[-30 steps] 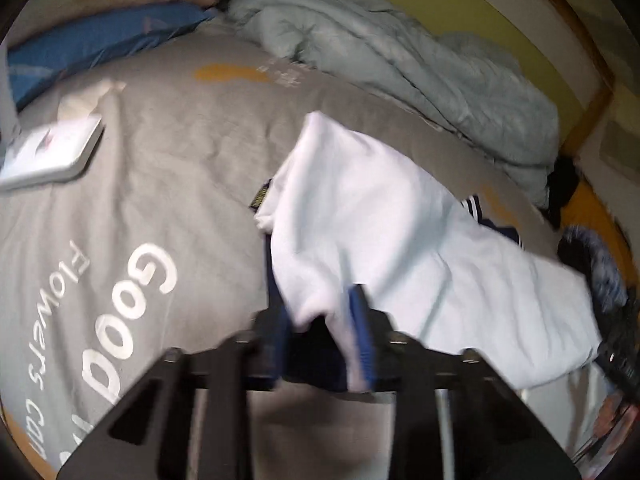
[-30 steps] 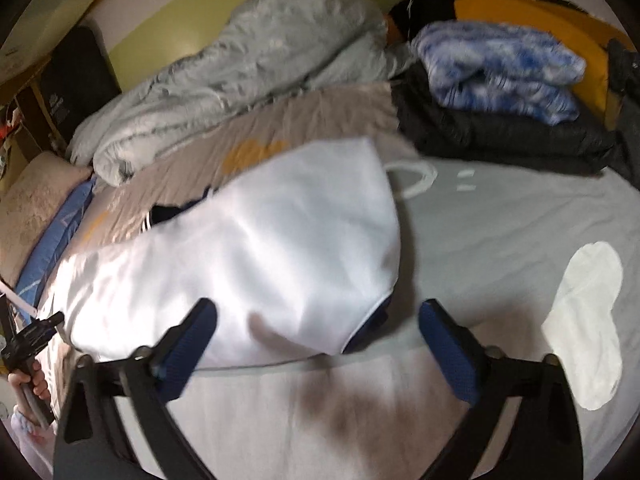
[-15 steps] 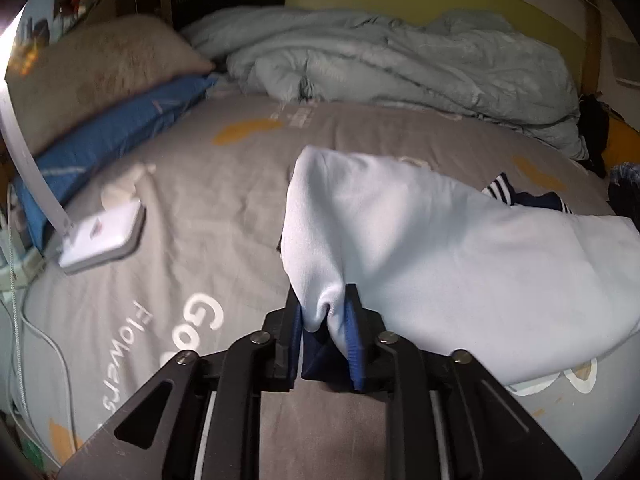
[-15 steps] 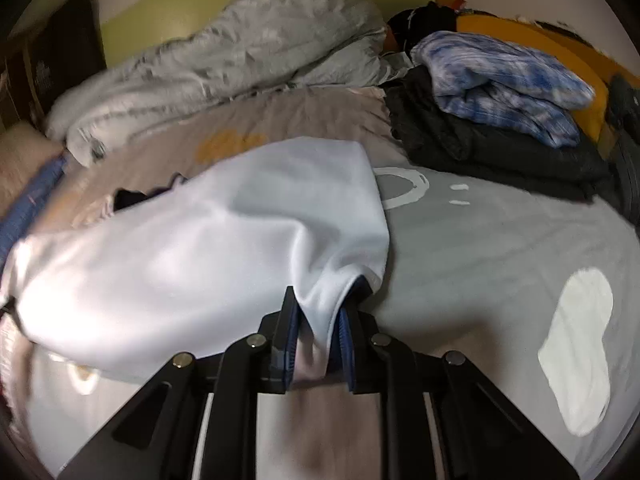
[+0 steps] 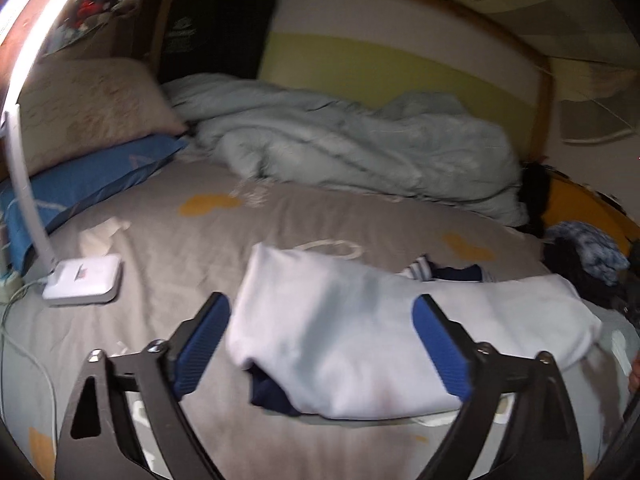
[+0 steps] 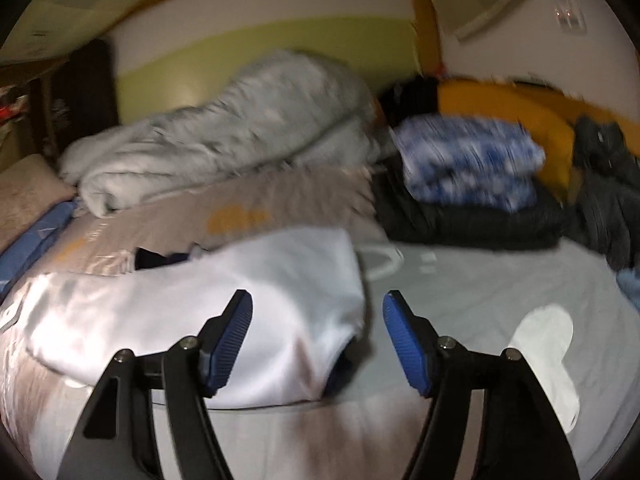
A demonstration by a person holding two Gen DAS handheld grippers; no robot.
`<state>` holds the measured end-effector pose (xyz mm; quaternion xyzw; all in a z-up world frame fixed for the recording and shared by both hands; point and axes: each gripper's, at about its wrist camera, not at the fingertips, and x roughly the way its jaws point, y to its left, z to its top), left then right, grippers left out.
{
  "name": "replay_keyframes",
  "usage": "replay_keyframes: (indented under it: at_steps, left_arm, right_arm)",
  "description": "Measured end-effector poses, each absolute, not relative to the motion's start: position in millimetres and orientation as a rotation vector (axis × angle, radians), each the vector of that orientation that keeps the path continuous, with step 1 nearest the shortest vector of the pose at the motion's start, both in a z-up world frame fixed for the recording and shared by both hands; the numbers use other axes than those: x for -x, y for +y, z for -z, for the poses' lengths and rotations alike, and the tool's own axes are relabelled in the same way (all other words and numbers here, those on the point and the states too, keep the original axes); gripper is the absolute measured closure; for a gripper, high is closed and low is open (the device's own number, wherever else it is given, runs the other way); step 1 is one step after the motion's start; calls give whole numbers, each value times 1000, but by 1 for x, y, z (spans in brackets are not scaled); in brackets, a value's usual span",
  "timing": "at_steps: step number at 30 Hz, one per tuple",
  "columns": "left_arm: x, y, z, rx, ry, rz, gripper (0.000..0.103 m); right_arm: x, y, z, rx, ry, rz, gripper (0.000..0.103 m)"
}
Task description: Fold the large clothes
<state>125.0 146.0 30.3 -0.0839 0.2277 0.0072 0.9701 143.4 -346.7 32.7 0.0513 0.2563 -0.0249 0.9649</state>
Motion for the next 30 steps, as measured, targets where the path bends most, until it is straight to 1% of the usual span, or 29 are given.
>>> replay_keyframes:
  at_steps: [1, 2, 3, 4, 9, 10, 16, 22, 24, 26, 27, 30]
  left_arm:
    - [-123, 141, -31, 150, 449, -7, 0]
    - [-121, 135, -32, 129, 437, -4, 0]
    - [-120, 130, -32, 110, 427, -1, 0]
    - [-119, 125, -32, 94, 421, 5, 0]
    - [-117, 108, -25, 34, 370, -142, 0]
    - [-116, 106, -24, 32, 355, -122, 0]
    - [-117, 98, -21, -1, 379, -51, 0]
    - [-120, 87, -14, 11, 433, 14, 0]
    - [-120, 86, -12, 24, 441, 20, 0]
    - [-121, 84, -9, 18, 453, 26, 0]
    - [-122, 82, -8, 7, 455, 27, 0]
    - [-120, 76, -5, -40, 445, 12, 0]
  right_arm:
    - [-140, -341, -36, -91, 500, 27, 39]
    - [-138, -336, -37, -85, 494, -1, 42]
    - [-137, -330, -37, -84, 495, -44, 51]
    - [-137, -326, -38, -81, 501, -57, 57]
    - [-143, -303, -31, -49, 580, -129, 70]
    - [-144, -302, -29, -50, 595, -131, 70]
    - [-144, -304, -25, -89, 611, -134, 70]
    - [-157, -313, -9, -218, 739, -246, 70]
    - [-158, -315, -4, -241, 753, -227, 67]
    - [-157, -318, -1, -269, 747, -198, 67]
    - [-156, -319, 0, -282, 744, -184, 65]
    - [-152, -330, 7, -353, 749, -111, 53]
